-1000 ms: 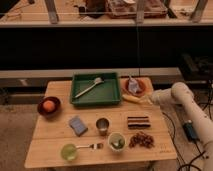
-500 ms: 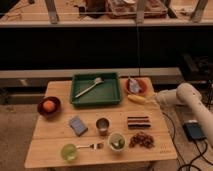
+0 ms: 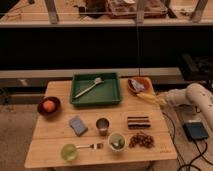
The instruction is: Place banana in red bowl
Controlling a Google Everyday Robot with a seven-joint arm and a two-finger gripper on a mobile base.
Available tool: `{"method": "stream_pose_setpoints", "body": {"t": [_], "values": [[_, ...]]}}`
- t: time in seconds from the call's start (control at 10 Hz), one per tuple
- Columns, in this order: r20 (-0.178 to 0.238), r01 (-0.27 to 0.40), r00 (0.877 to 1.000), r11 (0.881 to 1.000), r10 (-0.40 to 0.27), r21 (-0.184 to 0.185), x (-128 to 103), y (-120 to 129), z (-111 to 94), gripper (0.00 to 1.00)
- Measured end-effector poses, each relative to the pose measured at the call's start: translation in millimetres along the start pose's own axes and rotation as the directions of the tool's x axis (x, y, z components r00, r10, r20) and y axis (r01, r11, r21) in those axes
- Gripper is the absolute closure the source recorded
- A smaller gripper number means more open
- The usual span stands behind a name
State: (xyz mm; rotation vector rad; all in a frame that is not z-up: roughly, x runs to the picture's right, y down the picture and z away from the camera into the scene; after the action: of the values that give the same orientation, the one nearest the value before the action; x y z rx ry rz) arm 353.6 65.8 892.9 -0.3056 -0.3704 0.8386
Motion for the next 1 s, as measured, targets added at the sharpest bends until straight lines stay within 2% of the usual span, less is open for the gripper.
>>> {"method": "stream_pose_setpoints", "body": {"t": [0.1,0.4,0.6,0.8,1.0], "values": [[-0.006,0.003,1.0,1.0,-0.003,0.003,5,-4,-9,1.0],[-0.043,0.044,0.998,0.998,-0.046,-0.038,13,-5,-23,1.0],[-0.061,0.053,0.997,0.998,-0.055,-0.037,19,-10,-34,1.0],[-0.069,0.054,0.996,0.998,-0.055,-0.02,23,-19,-46,1.0],[-0.047,0.038,0.998,0.999,-0.037,0.023,24,-27,-53,1.0]]}}
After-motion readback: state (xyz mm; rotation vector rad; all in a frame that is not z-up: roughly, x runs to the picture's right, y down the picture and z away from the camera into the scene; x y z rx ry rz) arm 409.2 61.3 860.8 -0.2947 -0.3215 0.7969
